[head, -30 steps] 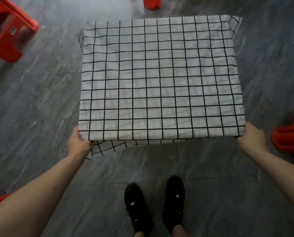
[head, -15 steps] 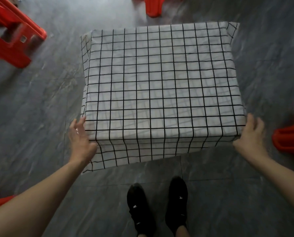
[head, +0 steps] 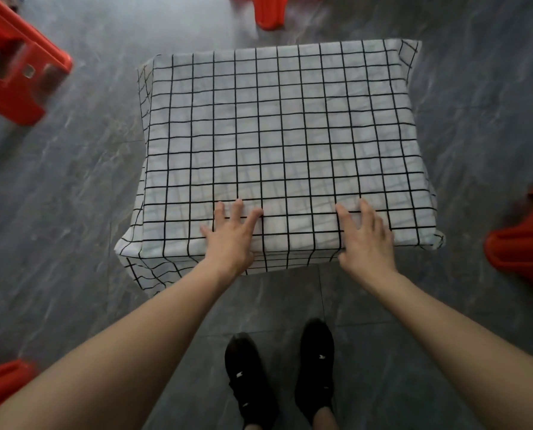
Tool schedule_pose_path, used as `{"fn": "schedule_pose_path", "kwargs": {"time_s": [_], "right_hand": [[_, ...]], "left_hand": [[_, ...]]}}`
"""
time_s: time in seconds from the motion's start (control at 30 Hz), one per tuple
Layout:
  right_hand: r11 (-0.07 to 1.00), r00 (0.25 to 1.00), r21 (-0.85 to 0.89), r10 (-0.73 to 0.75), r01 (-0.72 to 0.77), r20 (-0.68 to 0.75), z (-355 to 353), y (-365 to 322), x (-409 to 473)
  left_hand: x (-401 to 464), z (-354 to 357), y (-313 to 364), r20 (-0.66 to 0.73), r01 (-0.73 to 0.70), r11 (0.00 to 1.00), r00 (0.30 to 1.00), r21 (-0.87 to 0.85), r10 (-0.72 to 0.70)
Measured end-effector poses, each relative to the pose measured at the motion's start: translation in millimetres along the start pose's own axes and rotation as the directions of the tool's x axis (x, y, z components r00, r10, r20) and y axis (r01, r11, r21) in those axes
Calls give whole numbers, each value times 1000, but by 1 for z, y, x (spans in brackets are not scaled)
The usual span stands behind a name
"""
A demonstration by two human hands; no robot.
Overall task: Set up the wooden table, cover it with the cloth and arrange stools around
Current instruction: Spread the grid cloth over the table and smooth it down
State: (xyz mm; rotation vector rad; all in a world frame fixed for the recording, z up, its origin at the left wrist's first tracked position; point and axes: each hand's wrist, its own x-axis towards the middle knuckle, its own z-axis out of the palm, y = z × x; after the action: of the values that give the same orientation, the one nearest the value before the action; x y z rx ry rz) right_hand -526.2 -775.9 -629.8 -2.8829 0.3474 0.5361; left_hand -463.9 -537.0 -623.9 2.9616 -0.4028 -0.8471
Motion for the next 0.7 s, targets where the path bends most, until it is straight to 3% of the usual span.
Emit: {"fn": "schedule_pose_path", "kwargs": {"time_s": [0.2, 0.3, 0.4, 0.47, 0.5, 0.57, 0.63, 0.7], "right_hand": [[993, 999, -114, 3, -7, -38, -7, 70, -4], [974, 971, 16, 226, -225, -72, -9, 118, -2], [749, 793, 295, 606, -593, 56, -17, 159, 4], [643, 710, 349, 696, -682, 104, -23, 172, 6], [655, 720, 359, 690, -665, 73, -25, 169, 7], [782, 822, 371, 564, -501, -77, -29, 148, 9], [920, 921, 338, 294, -200, -256, -29, 111, 12], [960, 955, 271, 9, 75, -296, -25, 61, 12]], "left_hand": [[1, 0, 1, 6, -4, 1000, 1000, 30, 3], [2, -1, -1, -9, -15, 999, 1000, 33, 15], [2, -2, -2, 6, -14, 999, 1000, 51, 14], [3, -1, -1, 7, -12, 998, 1000, 68, 11], [4, 0, 0, 10, -11, 997, 1000, 77, 10], [5, 1, 2, 29, -8, 996, 1000, 88, 5], [6, 0, 3, 47, -4, 995, 999, 104, -1], [6, -1, 4, 53, -5, 994, 999, 112, -1]]}}
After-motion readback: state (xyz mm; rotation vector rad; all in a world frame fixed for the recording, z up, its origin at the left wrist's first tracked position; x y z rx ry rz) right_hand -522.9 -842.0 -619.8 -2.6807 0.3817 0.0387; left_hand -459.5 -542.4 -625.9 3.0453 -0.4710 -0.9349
